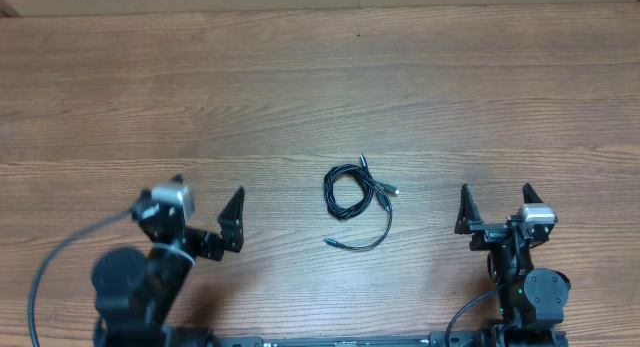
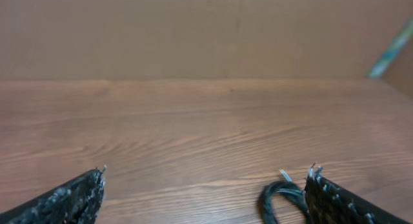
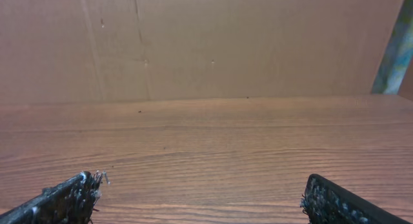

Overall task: Untangle cables
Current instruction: 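Move the left gripper over the coiled black cable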

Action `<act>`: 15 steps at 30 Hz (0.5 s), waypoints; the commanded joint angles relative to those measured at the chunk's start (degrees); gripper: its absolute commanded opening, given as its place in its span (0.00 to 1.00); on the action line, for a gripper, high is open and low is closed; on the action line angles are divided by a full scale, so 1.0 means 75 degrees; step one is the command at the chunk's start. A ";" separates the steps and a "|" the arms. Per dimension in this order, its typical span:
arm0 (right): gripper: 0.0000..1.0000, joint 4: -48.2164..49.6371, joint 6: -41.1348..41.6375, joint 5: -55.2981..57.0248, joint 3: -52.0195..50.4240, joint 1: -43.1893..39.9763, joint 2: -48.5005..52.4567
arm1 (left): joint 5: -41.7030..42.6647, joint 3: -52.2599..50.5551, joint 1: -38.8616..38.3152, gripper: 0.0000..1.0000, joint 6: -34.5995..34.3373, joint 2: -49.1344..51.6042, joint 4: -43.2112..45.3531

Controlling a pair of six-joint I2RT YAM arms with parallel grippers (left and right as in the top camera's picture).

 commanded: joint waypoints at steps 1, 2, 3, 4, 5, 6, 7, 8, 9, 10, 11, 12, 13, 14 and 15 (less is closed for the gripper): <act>1.00 0.0055 0.0023 0.0090 -0.0082 -0.0055 -0.0085 | 0.0688 0.1346 0.0041 1.00 0.0131 0.1209 -0.0542; 1.00 0.0055 0.0026 0.0087 -0.0082 -0.0055 -0.0085 | 0.0685 0.1690 0.0015 1.00 0.0149 0.1545 -0.0793; 1.00 0.0055 0.0026 0.0090 -0.0082 -0.0055 -0.0085 | 0.0685 0.2372 -0.0058 1.00 0.0187 0.2180 -0.1329; 1.00 0.0055 0.0026 0.0087 -0.0082 -0.0055 -0.0085 | 0.0685 0.2859 -0.0140 1.00 0.0187 0.2632 -0.1722; 1.00 0.0055 0.0026 0.0090 -0.0082 -0.0055 -0.0085 | 0.0685 0.3200 -0.0213 1.00 0.0189 0.2949 -0.1996; 1.00 0.0055 0.0026 0.0090 -0.0082 -0.0055 -0.0085 | 0.0682 0.3879 -0.0425 1.00 0.0189 0.3599 -0.2547; 1.00 0.0055 0.0023 0.0090 -0.0082 -0.0055 -0.0085 | 0.0670 0.4226 -0.0571 1.00 0.0189 0.3920 -0.2818; 1.00 0.0055 0.0026 0.0087 -0.0082 -0.0055 -0.0085 | 0.0629 0.4561 -0.0749 1.00 0.0204 0.4258 -0.3077; 1.00 0.0055 0.0023 0.0087 -0.0082 -0.0055 -0.0085 | 0.0589 0.4876 -0.0962 1.00 0.0291 0.4584 -0.3305; 1.00 0.0055 0.0026 0.0087 -0.0082 -0.0055 -0.0085 | 0.0516 0.5123 -0.1166 1.00 0.0405 0.4861 -0.3468; 1.00 0.0055 0.0026 0.0087 -0.0082 -0.0055 -0.0085 | 0.0318 0.5394 -0.1448 1.00 0.0469 0.5182 -0.3622; 1.00 0.0055 0.0026 0.0090 -0.0082 -0.0055 -0.0085 | 0.0050 0.5613 -0.1743 1.00 0.0472 0.5476 -0.3707; 1.00 0.0055 0.0026 0.0087 -0.0082 -0.0055 -0.0085 | -0.0210 0.5770 -0.2034 1.00 0.0472 0.5741 -0.3727; 1.00 0.0055 0.0026 0.0090 -0.0082 -0.0055 -0.0085 | -0.0364 0.5872 -0.2285 1.00 0.0472 0.5957 -0.3695; 1.00 0.0055 0.0026 0.0090 -0.0082 -0.0055 -0.0085 | -0.0434 0.5942 -0.2530 1.00 0.0478 0.6190 -0.3587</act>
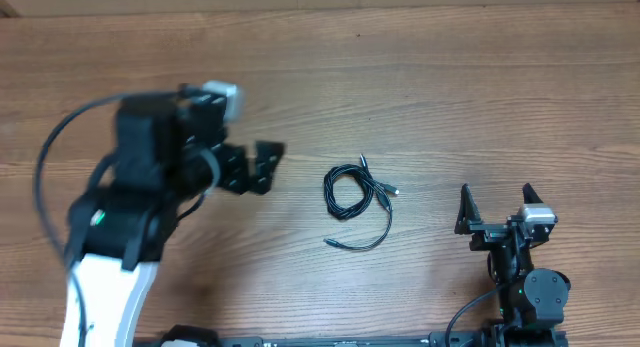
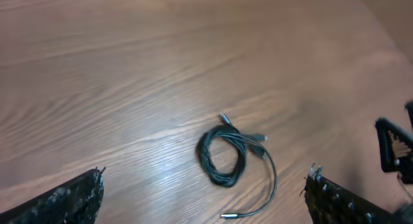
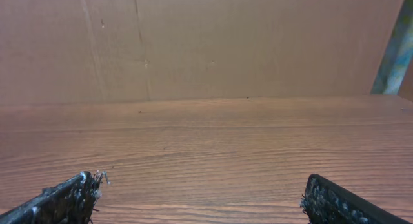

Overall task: Untangle cables
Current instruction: 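Move the left gripper over the coiled black cable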

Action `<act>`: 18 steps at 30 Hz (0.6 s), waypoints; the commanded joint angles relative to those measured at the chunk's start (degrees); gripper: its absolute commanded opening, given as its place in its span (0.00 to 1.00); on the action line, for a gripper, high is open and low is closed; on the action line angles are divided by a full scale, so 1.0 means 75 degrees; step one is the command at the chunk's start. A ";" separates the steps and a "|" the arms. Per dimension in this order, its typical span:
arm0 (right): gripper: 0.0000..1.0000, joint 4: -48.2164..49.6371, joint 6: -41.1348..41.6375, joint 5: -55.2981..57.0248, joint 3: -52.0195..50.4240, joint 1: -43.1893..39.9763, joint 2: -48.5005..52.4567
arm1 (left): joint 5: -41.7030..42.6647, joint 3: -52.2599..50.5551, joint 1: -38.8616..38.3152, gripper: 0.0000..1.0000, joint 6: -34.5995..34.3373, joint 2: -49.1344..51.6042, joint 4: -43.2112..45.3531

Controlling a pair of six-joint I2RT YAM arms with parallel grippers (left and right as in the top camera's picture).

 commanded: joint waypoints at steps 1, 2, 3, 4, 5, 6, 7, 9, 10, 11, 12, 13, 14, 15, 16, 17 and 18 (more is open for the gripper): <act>1.00 0.0050 0.0020 0.0090 -0.0082 -0.0055 -0.0070 | -0.0583 0.0495 -0.0930 0.99 0.0254 0.0868 0.0242; 1.00 0.0050 0.0020 0.0090 -0.0082 -0.0055 -0.0070 | -0.0574 0.0495 -0.1084 1.00 0.0251 0.1075 0.0455; 1.00 0.0050 0.0020 0.0093 -0.0082 -0.0055 -0.0070 | -0.0574 0.0495 -0.1195 0.99 0.0248 0.1279 0.0589; 1.00 0.0050 0.0017 0.0093 -0.0082 -0.0055 -0.0070 | -0.0571 0.0495 -0.1271 1.00 0.0245 0.1463 0.0618; 1.00 0.0050 0.0020 0.0090 -0.0082 -0.0055 -0.0070 | -0.0574 0.0493 -0.1329 1.00 0.0248 0.1641 0.0600; 1.00 0.0050 0.0020 0.0093 -0.0082 -0.0055 -0.0070 | -0.0530 0.0493 -0.1370 1.00 0.0239 0.1865 0.0583; 1.00 0.0050 0.0020 0.0090 -0.0082 -0.0055 -0.0070 | -0.0478 0.0493 -0.1387 1.00 0.0245 0.2034 0.0589; 1.00 0.0050 0.0017 0.0090 -0.0082 -0.0055 -0.0070 | -0.0437 0.0493 -0.1393 1.00 0.0236 0.2433 0.0589; 1.00 0.0050 0.0020 0.0090 -0.0082 -0.0055 -0.0070 | -0.0425 0.0493 -0.1393 1.00 0.0224 0.2623 0.0589; 1.00 0.0050 0.0020 0.0090 -0.0082 -0.0055 -0.0070 | -0.0379 0.0493 -0.1393 1.00 0.0178 0.2818 0.0583; 1.00 0.0050 0.0020 0.0093 -0.0082 -0.0055 -0.0070 | -0.0318 0.0493 -0.1393 0.99 0.0178 0.2984 0.0580; 1.00 0.0050 0.0020 0.0090 -0.0082 -0.0055 -0.0070 | -0.0309 0.0493 -0.1393 1.00 0.0152 0.3179 0.0580; 1.00 0.0050 0.0020 0.0090 -0.0082 -0.0055 -0.0070 | -0.0306 0.0493 -0.1393 1.00 0.0146 0.3351 0.0580; 1.00 0.0050 0.0020 0.0090 -0.0082 -0.0055 -0.0070 | -0.0315 0.0493 -0.1396 1.00 0.0079 0.3532 0.0580; 1.00 0.0050 0.0020 0.0090 -0.0082 -0.0055 -0.0070 | -0.0315 0.0493 -0.1402 1.00 -0.0012 0.3678 0.0583; 1.00 0.0050 0.0020 0.0090 -0.0082 -0.0055 -0.0070 | -0.0321 0.0493 -0.1419 1.00 -0.0117 0.3824 0.0592; 1.00 0.0050 0.0020 0.0090 -0.0082 -0.0055 -0.0070 | -0.0329 0.0493 -0.1440 0.99 -0.0163 0.3972 0.0600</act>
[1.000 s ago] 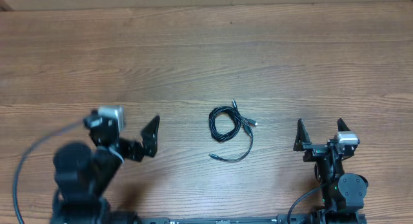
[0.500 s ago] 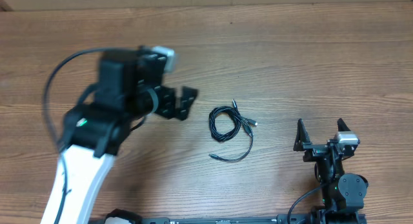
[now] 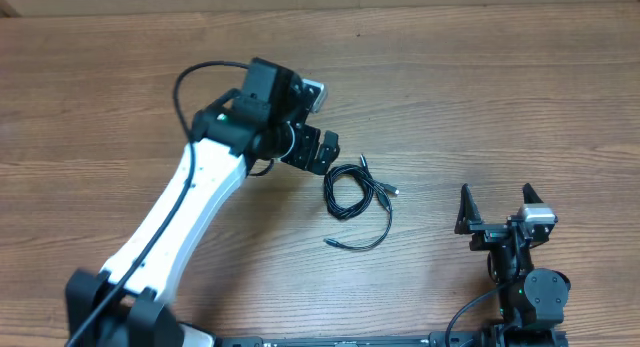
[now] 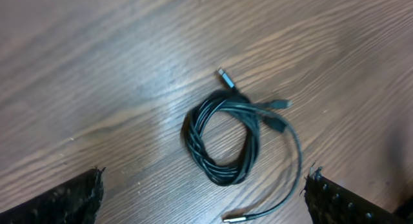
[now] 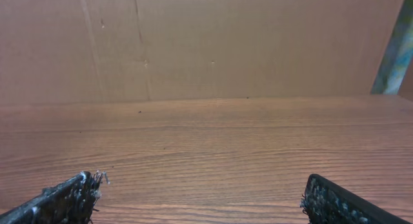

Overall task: Untangle cables
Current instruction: 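Move the left gripper over the coiled black cable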

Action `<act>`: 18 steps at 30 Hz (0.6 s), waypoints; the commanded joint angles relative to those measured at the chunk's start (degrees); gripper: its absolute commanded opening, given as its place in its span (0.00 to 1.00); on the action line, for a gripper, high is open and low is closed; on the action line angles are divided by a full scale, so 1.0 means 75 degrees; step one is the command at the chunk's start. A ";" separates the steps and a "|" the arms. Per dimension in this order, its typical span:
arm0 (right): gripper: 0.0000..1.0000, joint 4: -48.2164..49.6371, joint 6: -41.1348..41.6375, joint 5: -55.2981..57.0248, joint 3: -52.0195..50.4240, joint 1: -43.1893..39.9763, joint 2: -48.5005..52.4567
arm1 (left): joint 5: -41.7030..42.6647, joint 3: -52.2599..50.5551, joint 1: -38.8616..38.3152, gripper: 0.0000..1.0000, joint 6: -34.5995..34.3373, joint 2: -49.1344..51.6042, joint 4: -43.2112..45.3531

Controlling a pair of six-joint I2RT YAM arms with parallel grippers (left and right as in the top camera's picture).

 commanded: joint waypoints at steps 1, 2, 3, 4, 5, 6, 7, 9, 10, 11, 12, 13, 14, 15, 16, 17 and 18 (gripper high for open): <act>1.00 0.0052 0.0023 0.0085 -0.0082 -0.0055 -0.0070 | 0.0026 0.0163 -0.0105 0.96 -0.0245 0.0516 0.0032; 1.00 0.0052 0.0020 0.0085 -0.0082 -0.0055 -0.0070 | -0.0003 0.0163 -0.0140 0.95 -0.0242 0.0647 0.0041; 1.00 0.0052 0.0023 0.0085 -0.0082 -0.0055 -0.0070 | -0.0117 0.0163 -0.0198 0.94 -0.0245 0.0790 0.0058; 1.00 0.0052 0.0020 0.0085 -0.0082 -0.0055 -0.0070 | -0.0280 0.0163 -0.0277 0.94 -0.0242 0.0938 0.0082; 1.00 0.0052 0.0020 0.0085 -0.0082 -0.0055 -0.0070 | -0.0478 0.0163 -0.0364 0.94 -0.0239 0.1072 0.0117; 1.00 0.0052 0.0020 0.0085 -0.0082 -0.0055 -0.0070 | -0.0729 0.0163 -0.0469 0.94 -0.0242 0.1230 0.0166; 1.00 0.0052 0.0023 0.0085 -0.0082 -0.0055 -0.0070 | -0.0965 0.0163 -0.0574 0.94 -0.0242 0.1378 0.0219; 1.00 0.0052 0.0020 0.0087 -0.0082 -0.0055 -0.0070 | -0.1341 0.0163 -0.0772 0.94 -0.0239 0.1649 0.0323; 1.00 0.0052 0.0023 0.0085 -0.0082 -0.0055 -0.0070 | -0.1480 0.0163 -0.0877 0.94 -0.0239 0.1786 0.0385; 1.00 0.0052 0.0023 0.0085 -0.0082 -0.0055 -0.0070 | -0.1588 0.0163 -0.0965 0.94 -0.0242 0.1897 0.0446; 1.00 0.0052 0.0023 0.0085 -0.0082 -0.0055 -0.0070 | -0.1708 0.0163 -0.1055 0.94 -0.0242 0.2017 0.0527; 1.00 0.0052 0.0023 0.0085 -0.0082 -0.0055 -0.0070 | -0.1801 0.0163 -0.1139 0.94 -0.0239 0.2124 0.0603; 1.00 0.0052 0.0023 0.0085 -0.0082 -0.0055 -0.0070 | -0.1929 0.0163 -0.1224 0.94 -0.0242 0.2229 0.0691; 1.00 0.0052 0.0023 0.0087 -0.0082 -0.0055 -0.0070 | -0.2095 0.0163 -0.1300 0.93 -0.0242 0.2328 0.0769; 1.00 0.0052 0.0023 0.0087 -0.0082 -0.0055 -0.0070 | -0.2264 0.0163 -0.1367 0.91 -0.0242 0.2425 0.0833; 1.00 0.0052 0.0023 0.0085 -0.0082 -0.0055 -0.0070 | -0.2480 0.0163 -0.1437 0.89 -0.0245 0.2538 0.0903; 1.00 0.0052 0.0020 0.0085 -0.0082 -0.0055 -0.0070 | -0.2617 0.0163 -0.1486 0.86 -0.0245 0.2632 0.0956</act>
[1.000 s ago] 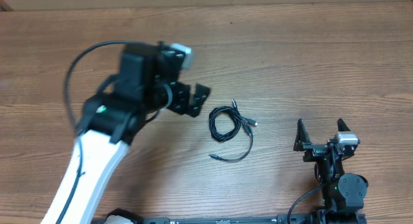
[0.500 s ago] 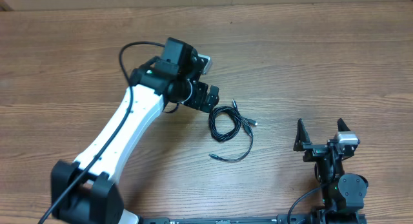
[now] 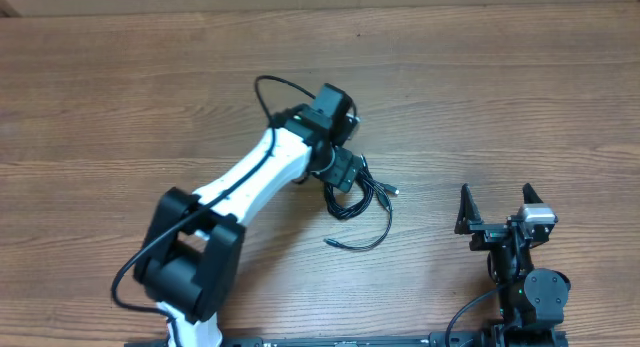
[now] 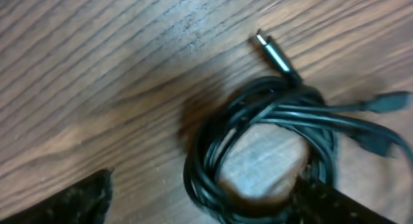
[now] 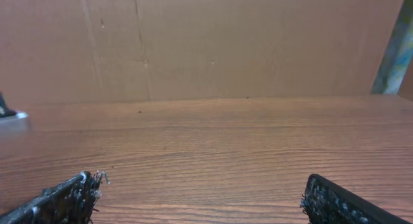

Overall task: Untangle cables
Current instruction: 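Move the left gripper over the coiled black cable, then close the left gripper on the black cable coil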

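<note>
A black coiled cable bundle [image 3: 350, 195] lies mid-table, with loose ends and plugs trailing to the right and down; one thin end [image 3: 345, 245] lies below it. In the left wrist view the coil [image 4: 271, 140] fills the frame, close under the camera. My left gripper [image 3: 347, 173] is open right over the coil's top left edge, its fingers [image 4: 61, 201] standing either side of the loop. At the lower right my right gripper [image 3: 493, 209] stands open with nothing between its fingers [image 5: 335, 201].
The wooden table [image 3: 500, 97] spreads all round the cable. A cardboard wall [image 5: 206, 43] stands behind the table in the right wrist view. The left arm [image 3: 240, 187] slants from lower left to the coil.
My left gripper has moved right and down from just left of the coil to right over its top edge; the coil looks much larger in the wrist view. The right arm has not moved.
My left gripper stood open at the lower left, level with the table. Then it was raised at the upper left, looking down at the coil. It came closer to the coil's left side, and now sits over it. The cable and right arm stayed put.
</note>
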Action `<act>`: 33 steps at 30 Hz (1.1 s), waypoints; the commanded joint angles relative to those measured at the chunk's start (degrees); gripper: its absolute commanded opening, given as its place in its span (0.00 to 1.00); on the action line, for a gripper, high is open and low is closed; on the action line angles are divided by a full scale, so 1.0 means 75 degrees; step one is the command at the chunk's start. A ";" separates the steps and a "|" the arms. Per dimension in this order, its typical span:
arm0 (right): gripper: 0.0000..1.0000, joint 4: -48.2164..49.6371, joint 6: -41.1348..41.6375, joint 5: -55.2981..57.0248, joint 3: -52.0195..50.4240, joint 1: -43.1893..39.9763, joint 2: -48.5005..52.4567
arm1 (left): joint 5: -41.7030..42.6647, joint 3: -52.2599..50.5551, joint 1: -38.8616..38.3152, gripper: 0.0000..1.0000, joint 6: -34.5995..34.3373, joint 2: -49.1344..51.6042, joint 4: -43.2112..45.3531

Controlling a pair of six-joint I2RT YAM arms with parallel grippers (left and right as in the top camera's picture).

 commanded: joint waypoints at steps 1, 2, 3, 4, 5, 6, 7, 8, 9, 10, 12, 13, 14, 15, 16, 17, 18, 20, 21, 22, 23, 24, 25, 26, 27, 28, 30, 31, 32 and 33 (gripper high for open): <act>1.00 0.0052 0.0020 0.0087 -0.0082 -0.0055 -0.0070 | -0.0895 0.0160 -0.0187 0.86 -0.0096 0.0373 0.0143; 1.00 0.0052 0.0020 0.0087 -0.0082 -0.0055 -0.0070 | -0.0938 0.0160 -0.0213 0.84 -0.0093 0.0469 0.0178; 1.00 0.0052 0.0020 0.0087 -0.0082 -0.0055 -0.0070 | -0.0941 0.0160 -0.0224 0.82 -0.0096 0.0548 0.0201; 1.00 0.0052 0.0020 0.0087 -0.0082 -0.0055 -0.0070 | -0.0938 0.0160 -0.0233 0.80 -0.0096 0.0629 0.0221; 1.00 0.0052 0.0020 0.0087 -0.0082 -0.0055 -0.0070 | -0.0938 0.0160 -0.0233 0.78 -0.0096 0.0711 0.0227; 1.00 0.0052 0.0017 0.0087 -0.0082 -0.0055 -0.0070 | -0.0938 0.0160 -0.0230 0.75 -0.0096 0.0784 0.0227; 1.00 0.0052 0.0020 0.0087 -0.0082 -0.0055 -0.0070 | -0.0935 0.0160 -0.0233 0.70 -0.0096 0.0842 0.0224; 1.00 0.0052 0.0020 0.0087 -0.0082 -0.0055 -0.0070 | -0.0924 0.0160 -0.0230 0.67 -0.0131 0.0924 0.0224; 1.00 0.0052 0.0020 0.0090 -0.0082 -0.0055 -0.0070 | -0.0901 0.0154 -0.0230 0.64 -0.0219 0.0962 0.0221; 1.00 0.0052 0.0020 0.0087 -0.0082 -0.0055 -0.0070 | -0.0895 0.0152 -0.0230 0.57 -0.0321 0.1017 0.0221; 1.00 0.0052 0.0020 0.0087 -0.0082 -0.0055 -0.0070 | -0.0895 0.0140 -0.0230 0.41 -0.0548 0.1081 0.0210; 1.00 0.0052 0.0020 0.0087 -0.0082 -0.0055 -0.0070 | -0.0901 0.0131 -0.0233 0.36 -0.0664 0.1087 0.0195; 1.00 0.0052 0.0020 0.0087 -0.0082 -0.0055 -0.0070 | -0.0895 0.0119 -0.0233 0.32 -0.0772 0.1096 0.0189; 1.00 0.0052 0.0020 0.0087 -0.0082 -0.0055 -0.0070 | -0.0895 0.0119 -0.0233 0.25 -0.0918 0.1096 0.0175; 1.00 0.0052 0.0020 0.0087 -0.0082 -0.0055 -0.0070 | -0.0895 0.0119 -0.0233 0.21 -0.1075 0.1096 0.0154; 1.00 0.0052 0.0017 0.0087 -0.0082 -0.0055 -0.0070 | -0.0895 0.0119 -0.0230 0.14 -0.1212 0.1096 0.0137; 1.00 0.0052 0.0020 0.0087 -0.0082 -0.0055 -0.0070 | -0.0898 0.0119 -0.0233 0.07 -0.1338 0.1096 0.0128; 1.00 0.0052 0.0020 0.0090 -0.0082 -0.0055 -0.0070 | -0.0901 0.0117 -0.0230 0.04 -0.1550 0.1096 0.0125; 1.00 0.0052 0.0020 0.0090 -0.0082 -0.0055 -0.0070 | -0.0901 0.0119 -0.0230 0.04 -0.1655 0.1096 0.0125; 1.00 0.0052 0.0020 0.0087 -0.0082 -0.0055 -0.0070 | -0.0901 0.0119 -0.0230 0.04 -0.1775 0.1096 0.0125; 1.00 0.0052 0.0020 0.0087 -0.0082 -0.0055 -0.0070 | -0.0909 0.0119 -0.0230 0.04 -0.1900 0.1096 0.0102; 1.00 0.0052 0.0020 0.0087 -0.0082 -0.0055 -0.0070 | -0.0930 0.0119 -0.0227 0.04 -0.1990 0.1096 0.0073; 1.00 0.0052 0.0020 0.0087 -0.0082 -0.0055 -0.0070 | -0.1008 0.0119 -0.0216 0.04 -0.2154 0.1096 -0.0003; 1.00 0.0052 0.0020 0.0087 -0.0082 -0.0055 -0.0070 | -0.1160 0.0119 -0.0192 0.04 -0.2384 0.1096 -0.0093; 1.00 0.0052 0.0020 0.0087 -0.0082 -0.0055 -0.0070 | -0.1381 0.0119 -0.0163 0.04 -0.2678 0.1096 -0.0227; 1.00 0.0052 0.0017 0.0087 -0.0082 -0.0055 -0.0070 | -0.1667 0.0119 -0.0119 0.04 -0.3005 0.1096 -0.0393; 1.00 0.0052 0.0020 0.0087 -0.0082 -0.0055 -0.0070 | -0.2250 0.0119 -0.0009 0.04 -0.3707 0.1096 -0.0778; 1.00 0.0052 0.0020 0.0087 -0.0082 -0.0055 -0.0070 | -0.2465 0.0119 0.0047 0.04 -0.4028 0.1096 -0.0959; 1.00 0.0052 0.0020 0.0087 -0.0082 -0.0055 -0.0070 | -0.2678 0.0119 0.0140 0.04 -0.4456 0.1096 -0.1204; 1.00 0.0052 0.0020 0.0087 -0.0082 -0.0055 -0.0070 | -0.2777 0.0119 0.0221 0.04 -0.4776 0.1096 -0.1376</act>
